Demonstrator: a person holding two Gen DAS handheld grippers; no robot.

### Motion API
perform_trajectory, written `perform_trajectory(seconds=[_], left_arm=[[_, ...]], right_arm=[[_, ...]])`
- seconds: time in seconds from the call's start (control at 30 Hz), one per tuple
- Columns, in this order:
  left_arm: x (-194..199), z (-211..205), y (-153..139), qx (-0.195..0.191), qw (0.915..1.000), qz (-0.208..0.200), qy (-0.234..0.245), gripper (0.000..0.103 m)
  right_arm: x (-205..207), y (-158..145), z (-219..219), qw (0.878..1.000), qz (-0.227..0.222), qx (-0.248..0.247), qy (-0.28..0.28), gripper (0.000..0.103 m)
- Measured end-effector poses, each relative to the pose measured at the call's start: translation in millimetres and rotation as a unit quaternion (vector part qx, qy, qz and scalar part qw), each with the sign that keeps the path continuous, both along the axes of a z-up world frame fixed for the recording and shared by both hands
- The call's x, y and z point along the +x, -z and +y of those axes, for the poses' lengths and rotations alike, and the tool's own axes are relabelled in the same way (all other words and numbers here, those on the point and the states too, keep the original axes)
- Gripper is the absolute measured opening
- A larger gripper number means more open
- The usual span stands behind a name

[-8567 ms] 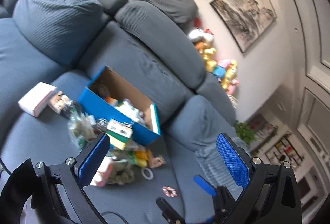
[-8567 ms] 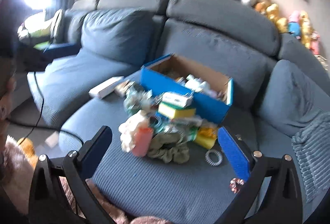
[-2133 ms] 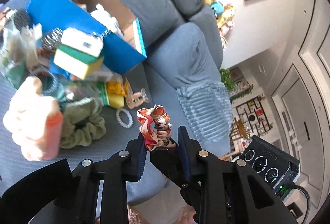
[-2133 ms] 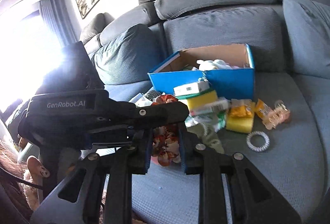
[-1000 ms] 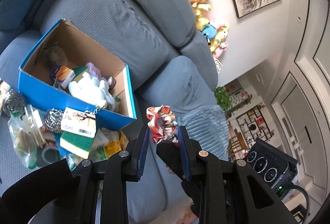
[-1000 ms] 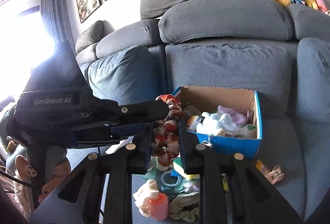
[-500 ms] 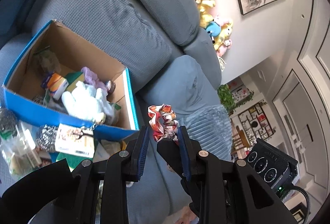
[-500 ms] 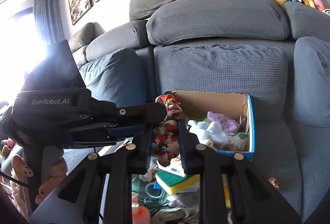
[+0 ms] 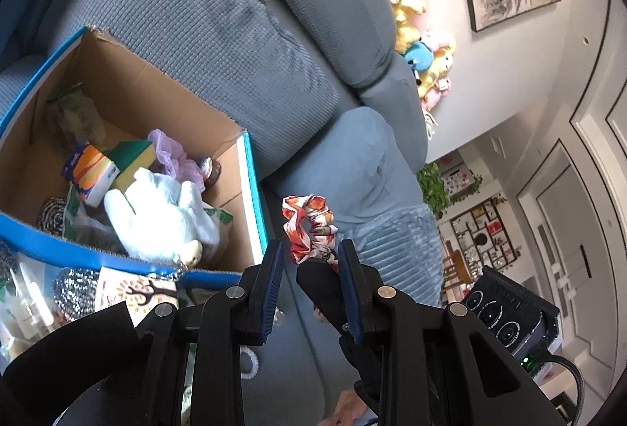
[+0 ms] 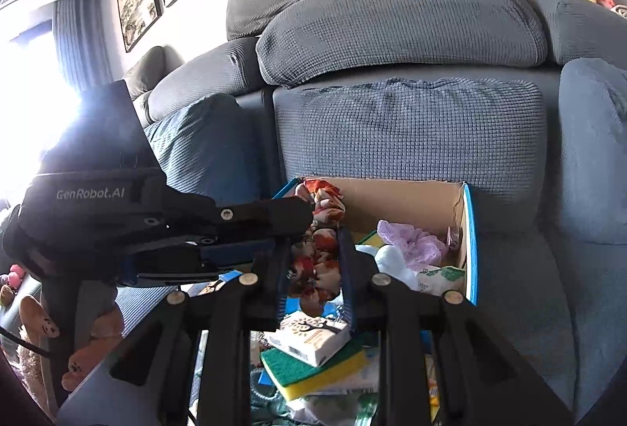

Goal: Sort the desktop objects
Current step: 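Carry the scrunchie with both grippers over the blue box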

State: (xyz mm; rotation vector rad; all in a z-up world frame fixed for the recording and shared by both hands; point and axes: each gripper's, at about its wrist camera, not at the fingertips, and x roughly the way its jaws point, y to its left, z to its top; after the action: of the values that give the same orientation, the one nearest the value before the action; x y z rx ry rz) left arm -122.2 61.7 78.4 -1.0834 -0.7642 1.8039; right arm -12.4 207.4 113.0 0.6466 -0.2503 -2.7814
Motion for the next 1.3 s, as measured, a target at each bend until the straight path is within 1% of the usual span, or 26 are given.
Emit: perform_trajectory(seconds=[0.13, 0.43, 0.7, 0.8, 1.0, 1.2, 1.3], left_arm=[[-14.3, 3.3, 10.9, 0.006, 0.9999, -0.015, -0.003, 0.029], [-43.9, -0.5, 33.3, 0.004, 0.9994, -0.029, -0.018, 0.029], [-68.0, -6.4, 52.2, 0.004, 0.9987, -0.040, -0.030, 0.029], [-73.3, -4.8, 54.5, -0.007, 0.9986, -0.037, -0.037, 0.029], [-81.1, -6.2, 60.0, -0.010, 0.9985, -0.032, -0.042, 0.029], [-89.7, -11.8, 67.9, -0.012, 0.9979, -0.023, -0.059, 0.029], [-92.2, -13.4, 72.4, -0.021, 0.9972, -0.018, -0.070, 0.029]], right_arm=[[-13.6, 6.6, 4.0, 1.000, -0.007, -0.001, 0.002, 0.023], [-46.6, 26.5, 2.2, 1.000, -0.022, -0.002, -0.007, 0.023], [-73.9, 46.3, 0.2, 0.999, -0.035, -0.015, -0.014, 0.023], [-82.5, 49.2, -0.8, 0.999, -0.037, -0.016, -0.017, 0.023], [-99.0, 56.6, -9.6, 0.998, -0.042, -0.024, -0.029, 0.023], [-112.2, 68.4, -16.1, 0.998, -0.045, -0.031, -0.037, 0.023], [-118.6, 74.6, -19.1, 0.997, -0.054, -0.030, -0.041, 0.023]])
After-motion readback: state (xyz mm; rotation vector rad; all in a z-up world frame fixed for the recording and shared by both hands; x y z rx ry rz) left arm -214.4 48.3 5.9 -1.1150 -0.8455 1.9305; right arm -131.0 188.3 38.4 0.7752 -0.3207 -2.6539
